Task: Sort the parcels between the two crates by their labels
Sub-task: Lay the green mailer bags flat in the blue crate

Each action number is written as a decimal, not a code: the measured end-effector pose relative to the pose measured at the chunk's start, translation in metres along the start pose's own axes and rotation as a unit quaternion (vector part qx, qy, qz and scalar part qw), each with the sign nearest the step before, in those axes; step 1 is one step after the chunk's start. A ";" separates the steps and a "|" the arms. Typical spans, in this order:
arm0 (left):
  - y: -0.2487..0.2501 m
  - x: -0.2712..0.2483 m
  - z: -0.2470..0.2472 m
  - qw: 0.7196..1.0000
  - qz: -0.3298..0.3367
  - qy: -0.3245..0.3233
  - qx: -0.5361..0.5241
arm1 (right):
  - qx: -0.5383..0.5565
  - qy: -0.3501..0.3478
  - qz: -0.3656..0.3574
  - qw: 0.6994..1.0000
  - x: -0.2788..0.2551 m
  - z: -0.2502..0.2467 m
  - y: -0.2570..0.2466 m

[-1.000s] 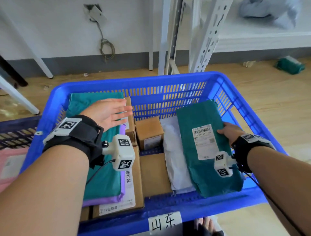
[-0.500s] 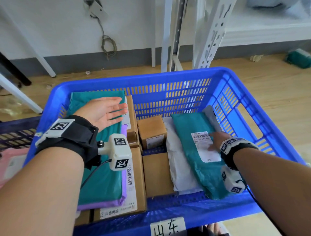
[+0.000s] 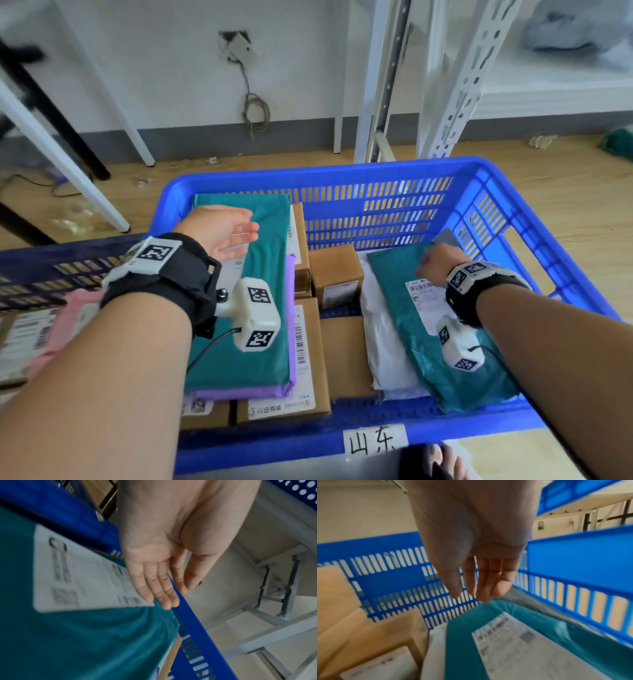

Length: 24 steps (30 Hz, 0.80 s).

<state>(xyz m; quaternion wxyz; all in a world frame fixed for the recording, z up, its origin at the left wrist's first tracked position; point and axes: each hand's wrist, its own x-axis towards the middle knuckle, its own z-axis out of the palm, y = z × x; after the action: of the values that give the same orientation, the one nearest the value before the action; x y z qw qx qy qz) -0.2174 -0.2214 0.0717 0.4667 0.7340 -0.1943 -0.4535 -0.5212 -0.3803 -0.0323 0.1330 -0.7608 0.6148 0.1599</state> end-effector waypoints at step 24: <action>-0.044 -0.002 -0.070 0.958 -0.087 0.148 0.230 | 0.563 -0.216 -0.079 0.794 -0.071 -0.049 -0.183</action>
<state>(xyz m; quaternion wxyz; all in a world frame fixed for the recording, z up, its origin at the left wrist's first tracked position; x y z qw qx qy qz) -0.1648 -0.1631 0.0452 0.2676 0.8947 -0.1578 -0.3210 -0.3523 -0.2979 0.0421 0.6790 -0.5431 0.4897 -0.0655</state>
